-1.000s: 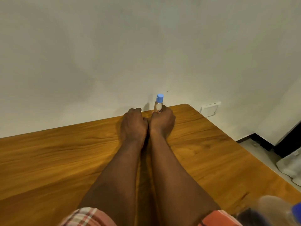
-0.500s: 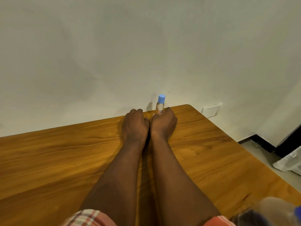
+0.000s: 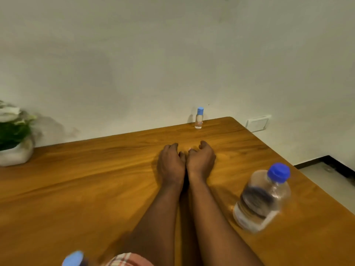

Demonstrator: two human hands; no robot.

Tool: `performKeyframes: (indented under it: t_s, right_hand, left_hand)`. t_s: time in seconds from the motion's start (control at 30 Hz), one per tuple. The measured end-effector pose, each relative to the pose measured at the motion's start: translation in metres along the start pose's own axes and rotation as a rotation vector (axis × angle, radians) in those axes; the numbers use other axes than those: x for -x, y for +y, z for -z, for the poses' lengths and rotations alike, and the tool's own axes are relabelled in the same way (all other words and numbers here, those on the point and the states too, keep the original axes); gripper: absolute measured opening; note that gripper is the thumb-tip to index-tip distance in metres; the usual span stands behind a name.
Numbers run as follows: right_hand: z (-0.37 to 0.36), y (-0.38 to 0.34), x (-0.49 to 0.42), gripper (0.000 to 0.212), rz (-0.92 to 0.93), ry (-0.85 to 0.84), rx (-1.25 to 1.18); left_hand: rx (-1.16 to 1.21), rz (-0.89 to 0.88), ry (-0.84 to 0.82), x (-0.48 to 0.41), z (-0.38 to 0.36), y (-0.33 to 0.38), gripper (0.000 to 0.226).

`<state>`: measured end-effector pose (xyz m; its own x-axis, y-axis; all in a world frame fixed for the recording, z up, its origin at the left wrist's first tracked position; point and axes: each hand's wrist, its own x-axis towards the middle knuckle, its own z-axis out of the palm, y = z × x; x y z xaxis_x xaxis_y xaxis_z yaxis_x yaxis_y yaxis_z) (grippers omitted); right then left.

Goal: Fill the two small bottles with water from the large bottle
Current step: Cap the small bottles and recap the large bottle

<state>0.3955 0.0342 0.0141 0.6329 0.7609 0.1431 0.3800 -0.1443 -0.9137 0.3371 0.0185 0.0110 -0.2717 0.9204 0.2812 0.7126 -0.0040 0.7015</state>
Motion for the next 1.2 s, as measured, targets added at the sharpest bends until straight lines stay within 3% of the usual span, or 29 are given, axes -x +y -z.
performKeyframes:
  t_s: [0.4,0.6,0.77,0.9,1.2]
  right_hand:
    - [0.095,0.02,0.131,0.048,0.12,-0.438,-0.118]
    - [0.106,0.014,0.203,0.047,0.219,-0.596,-0.128]
    - [0.102,0.0,0.251,0.054,0.291,-0.757,-0.122]
    - [0.099,-0.006,0.267,0.038,0.341,-0.788,-0.133]
    - [0.08,-0.002,0.275,0.007,0.388,-0.673,-0.062]
  left_hand:
    - [0.179,0.014,0.198,0.202,0.09,-0.005,0.026]
    - [0.17,0.229,0.353,0.261,0.144,-0.031,0.031]
    - [0.184,0.309,0.462,0.267,0.18,-0.064,0.033]
    - [0.185,0.329,0.48,0.26,0.193,-0.08,0.035]
    - [0.168,0.328,0.443,0.242,0.191,-0.087,0.035]
